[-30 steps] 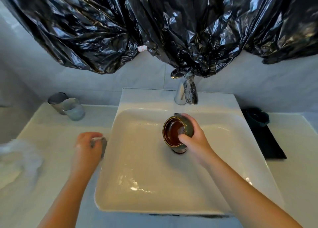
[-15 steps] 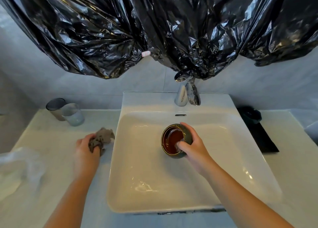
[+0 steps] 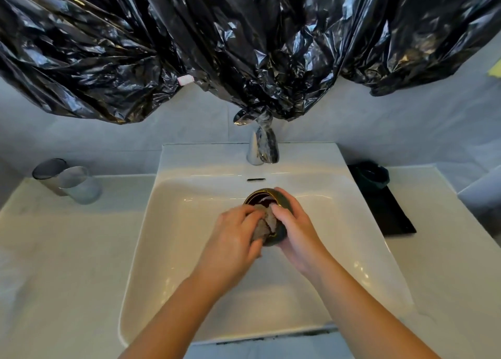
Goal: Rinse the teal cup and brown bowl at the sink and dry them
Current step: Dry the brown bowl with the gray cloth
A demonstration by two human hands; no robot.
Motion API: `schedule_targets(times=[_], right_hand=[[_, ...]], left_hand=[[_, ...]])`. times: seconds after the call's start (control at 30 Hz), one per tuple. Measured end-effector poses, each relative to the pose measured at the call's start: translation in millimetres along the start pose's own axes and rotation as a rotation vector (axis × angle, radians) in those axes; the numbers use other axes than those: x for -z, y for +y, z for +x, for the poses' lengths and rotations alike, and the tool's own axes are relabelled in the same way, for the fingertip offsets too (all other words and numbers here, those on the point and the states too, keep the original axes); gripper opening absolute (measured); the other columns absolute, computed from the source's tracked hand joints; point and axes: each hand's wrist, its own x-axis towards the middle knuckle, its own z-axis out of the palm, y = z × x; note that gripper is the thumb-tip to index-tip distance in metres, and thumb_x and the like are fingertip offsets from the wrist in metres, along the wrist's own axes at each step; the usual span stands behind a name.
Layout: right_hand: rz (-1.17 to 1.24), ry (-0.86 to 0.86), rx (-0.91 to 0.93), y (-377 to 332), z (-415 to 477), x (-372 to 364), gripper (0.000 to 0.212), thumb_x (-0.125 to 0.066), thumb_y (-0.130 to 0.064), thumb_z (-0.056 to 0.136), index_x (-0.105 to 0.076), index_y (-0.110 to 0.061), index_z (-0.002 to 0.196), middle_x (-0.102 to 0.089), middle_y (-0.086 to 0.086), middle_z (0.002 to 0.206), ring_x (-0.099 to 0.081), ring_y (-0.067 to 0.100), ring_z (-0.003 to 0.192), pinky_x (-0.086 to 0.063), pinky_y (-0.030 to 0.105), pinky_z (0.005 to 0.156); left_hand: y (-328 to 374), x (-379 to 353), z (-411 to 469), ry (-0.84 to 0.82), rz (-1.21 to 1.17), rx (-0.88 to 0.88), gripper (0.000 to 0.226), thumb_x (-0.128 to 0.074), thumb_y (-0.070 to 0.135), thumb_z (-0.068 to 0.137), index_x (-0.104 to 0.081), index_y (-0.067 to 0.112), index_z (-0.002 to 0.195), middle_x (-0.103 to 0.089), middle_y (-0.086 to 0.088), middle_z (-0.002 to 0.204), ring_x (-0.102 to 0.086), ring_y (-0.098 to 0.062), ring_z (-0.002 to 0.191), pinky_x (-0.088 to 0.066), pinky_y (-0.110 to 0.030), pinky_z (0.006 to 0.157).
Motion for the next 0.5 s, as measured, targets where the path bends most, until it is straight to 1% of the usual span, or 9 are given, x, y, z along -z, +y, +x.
schedule_targets(times=[0.07, 0.13, 0.2, 0.23, 0.3, 0.37, 0.43, 0.47, 0.5], right_hand=[[0.007, 0.018, -0.026, 2, 0, 9, 0.036, -0.055, -0.017, 0.098, -0.053, -0.028, 0.132, -0.066, 0.008, 0.125, -0.062, 0.026, 0.116, -0.053, 0.050, 0.095], [0.027, 0.032, -0.047, 6, 2, 17, 0.037, -0.055, -0.019, 0.097, -0.052, -0.025, 0.134, -0.066, 0.008, 0.125, -0.063, 0.025, 0.115, -0.055, 0.045, 0.093], [0.042, 0.033, -0.065, 8, 7, 25, 0.034, -0.053, -0.021, 0.099, -0.054, -0.020, 0.133, -0.067, 0.011, 0.124, -0.065, 0.023, 0.113, -0.055, 0.039, 0.089], [0.072, 0.027, -0.093, 9, 10, 29, 0.033, -0.052, -0.024, 0.099, -0.055, -0.020, 0.132, -0.067, 0.012, 0.124, -0.066, 0.024, 0.113, -0.055, 0.039, 0.090], [0.177, -0.007, -0.209, 8, 18, 38, 0.035, -0.054, -0.036, 0.095, -0.060, -0.022, 0.127, -0.067, 0.014, 0.125, -0.065, 0.028, 0.115, -0.052, 0.044, 0.092], [0.216, -0.062, -0.326, 6, 26, 43, 0.042, -0.054, -0.049, 0.090, -0.066, -0.018, 0.115, -0.067, 0.018, 0.122, -0.064, 0.033, 0.113, -0.051, 0.046, 0.092], [0.154, -0.107, -0.425, 2, 34, 44, 0.052, -0.052, -0.060, 0.085, -0.074, -0.014, 0.097, -0.072, 0.016, 0.102, -0.068, 0.029, 0.095, -0.054, 0.040, 0.079], [0.133, -0.124, -0.446, 1, 39, 43, 0.054, -0.051, -0.062, 0.084, -0.076, -0.013, 0.088, -0.073, 0.014, 0.091, -0.070, 0.027, 0.085, -0.055, 0.037, 0.071], [0.099, -0.131, -0.433, 2, 42, 42, 0.054, -0.050, -0.062, 0.085, -0.075, -0.014, 0.083, -0.073, 0.012, 0.083, -0.070, 0.024, 0.077, -0.055, 0.034, 0.063]], left_hand=[[6, -17, 4, -0.086, 0.061, -0.088, 0.051, -0.046, 0.046, 0.086, -0.052, 0.013, 0.125, -0.056, -0.001, 0.121, -0.047, -0.017, 0.112, -0.031, -0.029, 0.100], [7, -29, 13, -0.173, 0.166, -0.121, 0.054, -0.051, 0.054, 0.086, -0.049, 0.016, 0.124, -0.056, 0.003, 0.119, -0.048, -0.016, 0.110, -0.032, -0.030, 0.100], [6, -36, 21, -0.248, 0.157, -0.128, 0.045, -0.055, 0.049, 0.088, -0.049, 0.017, 0.119, -0.059, 0.003, 0.111, -0.052, -0.017, 0.102, -0.037, -0.030, 0.095], [6, -38, 24, -0.269, 0.109, -0.139, 0.040, -0.057, 0.045, 0.088, -0.050, 0.016, 0.115, -0.059, 0.002, 0.107, -0.054, -0.018, 0.097, -0.039, -0.028, 0.088], [5, -42, 28, -0.306, -0.046, -0.095, 0.034, -0.062, 0.040, 0.087, -0.051, 0.016, 0.108, -0.059, 0.002, 0.101, -0.053, -0.016, 0.089, -0.039, -0.023, 0.075], [4, -48, 30, -0.347, -0.295, 0.081, 0.035, -0.065, 0.042, 0.083, -0.049, 0.021, 0.106, -0.057, 0.006, 0.097, -0.053, -0.013, 0.088, -0.044, -0.022, 0.072], [4, -53, 35, -0.365, -0.539, 0.235, 0.045, -0.067, 0.044, 0.078, -0.050, 0.023, 0.114, -0.062, 0.004, 0.101, -0.059, -0.015, 0.096, -0.053, -0.033, 0.079], [5, -55, 38, -0.368, -0.642, 0.285, 0.048, -0.070, 0.041, 0.077, -0.051, 0.023, 0.117, -0.064, 0.002, 0.102, -0.062, -0.016, 0.097, -0.055, -0.035, 0.081], [5, -55, 41, -0.363, -0.753, 0.323, 0.046, -0.072, 0.033, 0.078, -0.052, 0.023, 0.118, -0.066, 0.002, 0.099, -0.065, -0.013, 0.093, -0.056, -0.033, 0.079]])
